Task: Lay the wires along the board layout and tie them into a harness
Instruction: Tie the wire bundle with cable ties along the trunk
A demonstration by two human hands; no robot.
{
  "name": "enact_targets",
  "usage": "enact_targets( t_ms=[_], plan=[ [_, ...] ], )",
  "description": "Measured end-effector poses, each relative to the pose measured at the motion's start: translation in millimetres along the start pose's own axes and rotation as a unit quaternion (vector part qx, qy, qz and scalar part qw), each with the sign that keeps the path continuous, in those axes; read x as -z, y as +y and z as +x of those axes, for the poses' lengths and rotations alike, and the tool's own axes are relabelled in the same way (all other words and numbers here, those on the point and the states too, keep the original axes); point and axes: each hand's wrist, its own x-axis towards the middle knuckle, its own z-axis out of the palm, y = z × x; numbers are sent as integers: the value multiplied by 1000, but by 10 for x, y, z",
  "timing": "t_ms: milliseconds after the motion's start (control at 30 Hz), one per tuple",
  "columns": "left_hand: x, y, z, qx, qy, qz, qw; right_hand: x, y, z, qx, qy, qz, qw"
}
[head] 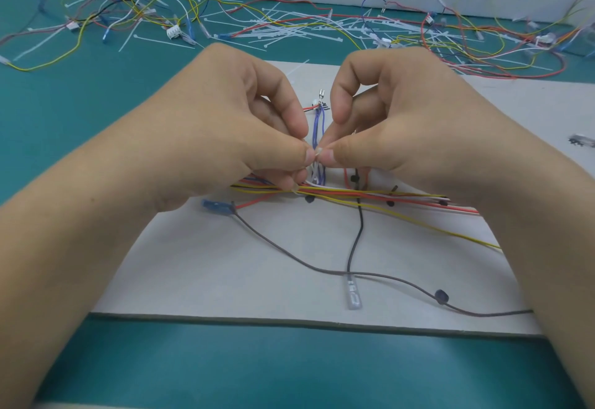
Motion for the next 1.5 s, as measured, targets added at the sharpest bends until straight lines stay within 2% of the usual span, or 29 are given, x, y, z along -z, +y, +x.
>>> enact_targets(
  t_ms=[900,1500],
  plan=[
    [-14,7,-5,0,8,13,1000,-4,12,4,21,-10,-29,999],
    [-13,-18,-2,-24,0,-24,999,-25,31,11,40,-8,-21,999]
  ],
)
